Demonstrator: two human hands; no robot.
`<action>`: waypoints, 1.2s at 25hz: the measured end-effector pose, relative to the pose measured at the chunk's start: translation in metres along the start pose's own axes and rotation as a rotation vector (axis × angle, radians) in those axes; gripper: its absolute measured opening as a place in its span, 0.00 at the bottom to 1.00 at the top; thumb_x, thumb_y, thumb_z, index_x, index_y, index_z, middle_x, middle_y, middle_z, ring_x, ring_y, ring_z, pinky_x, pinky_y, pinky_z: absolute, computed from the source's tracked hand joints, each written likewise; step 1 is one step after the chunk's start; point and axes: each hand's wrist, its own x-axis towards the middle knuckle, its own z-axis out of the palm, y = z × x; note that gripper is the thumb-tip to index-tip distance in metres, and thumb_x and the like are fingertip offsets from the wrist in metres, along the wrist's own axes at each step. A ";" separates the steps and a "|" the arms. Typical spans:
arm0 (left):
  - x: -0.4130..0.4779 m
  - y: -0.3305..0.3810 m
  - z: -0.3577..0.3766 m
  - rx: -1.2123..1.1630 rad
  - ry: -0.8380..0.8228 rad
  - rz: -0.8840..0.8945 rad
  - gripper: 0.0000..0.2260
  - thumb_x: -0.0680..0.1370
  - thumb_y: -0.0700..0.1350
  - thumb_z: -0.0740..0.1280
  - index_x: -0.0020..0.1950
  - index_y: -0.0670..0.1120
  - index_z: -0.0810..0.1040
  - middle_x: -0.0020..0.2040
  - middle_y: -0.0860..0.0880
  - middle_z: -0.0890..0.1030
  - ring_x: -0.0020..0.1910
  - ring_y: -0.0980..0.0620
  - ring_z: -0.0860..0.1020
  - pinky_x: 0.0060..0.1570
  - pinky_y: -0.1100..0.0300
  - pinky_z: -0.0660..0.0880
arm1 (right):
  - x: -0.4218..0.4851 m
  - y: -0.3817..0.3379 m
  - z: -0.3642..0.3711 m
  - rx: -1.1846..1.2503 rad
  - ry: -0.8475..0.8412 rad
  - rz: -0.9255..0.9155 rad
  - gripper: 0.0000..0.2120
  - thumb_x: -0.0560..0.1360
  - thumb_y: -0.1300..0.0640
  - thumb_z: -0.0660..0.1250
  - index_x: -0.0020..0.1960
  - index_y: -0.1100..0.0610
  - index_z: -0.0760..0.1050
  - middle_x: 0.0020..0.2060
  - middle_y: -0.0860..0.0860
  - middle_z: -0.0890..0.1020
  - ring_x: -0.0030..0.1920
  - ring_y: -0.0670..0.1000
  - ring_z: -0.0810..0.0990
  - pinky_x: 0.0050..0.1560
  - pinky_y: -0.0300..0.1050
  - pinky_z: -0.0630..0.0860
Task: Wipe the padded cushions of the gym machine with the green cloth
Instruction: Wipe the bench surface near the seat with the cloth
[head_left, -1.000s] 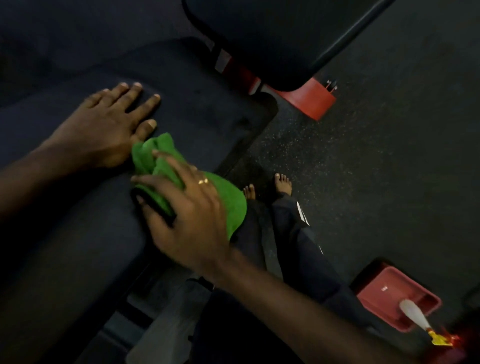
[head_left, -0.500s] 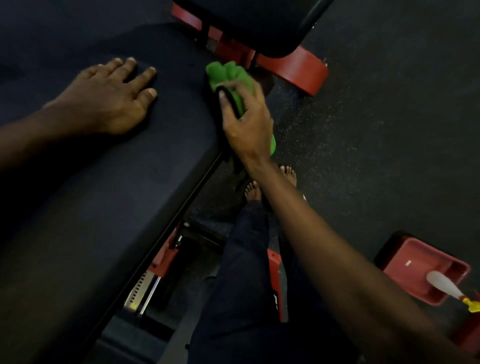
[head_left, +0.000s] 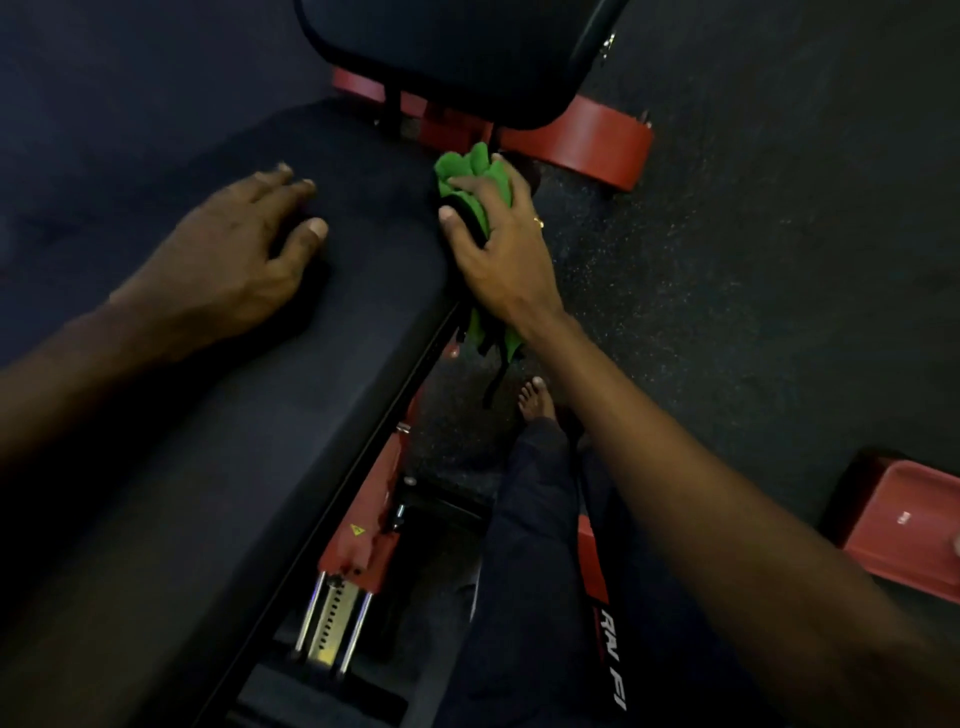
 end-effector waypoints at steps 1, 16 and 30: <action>0.000 0.005 0.004 -0.008 -0.028 0.016 0.29 0.84 0.60 0.54 0.81 0.48 0.60 0.82 0.45 0.57 0.80 0.47 0.55 0.74 0.59 0.49 | 0.002 0.000 0.001 0.046 0.033 0.033 0.18 0.79 0.43 0.63 0.64 0.51 0.78 0.74 0.56 0.67 0.75 0.56 0.67 0.68 0.59 0.73; 0.011 0.008 0.016 0.141 -0.193 0.016 0.36 0.77 0.66 0.43 0.83 0.52 0.52 0.83 0.49 0.52 0.81 0.51 0.50 0.78 0.57 0.45 | 0.052 0.037 -0.007 0.052 -0.002 0.396 0.18 0.84 0.45 0.58 0.71 0.50 0.71 0.76 0.52 0.63 0.67 0.58 0.74 0.63 0.51 0.68; 0.011 0.006 0.019 0.176 -0.170 0.029 0.29 0.83 0.60 0.45 0.83 0.53 0.47 0.83 0.49 0.48 0.81 0.53 0.46 0.78 0.56 0.43 | 0.060 0.022 -0.008 -0.139 -0.114 0.392 0.19 0.84 0.44 0.58 0.71 0.49 0.70 0.76 0.53 0.63 0.69 0.59 0.73 0.66 0.54 0.68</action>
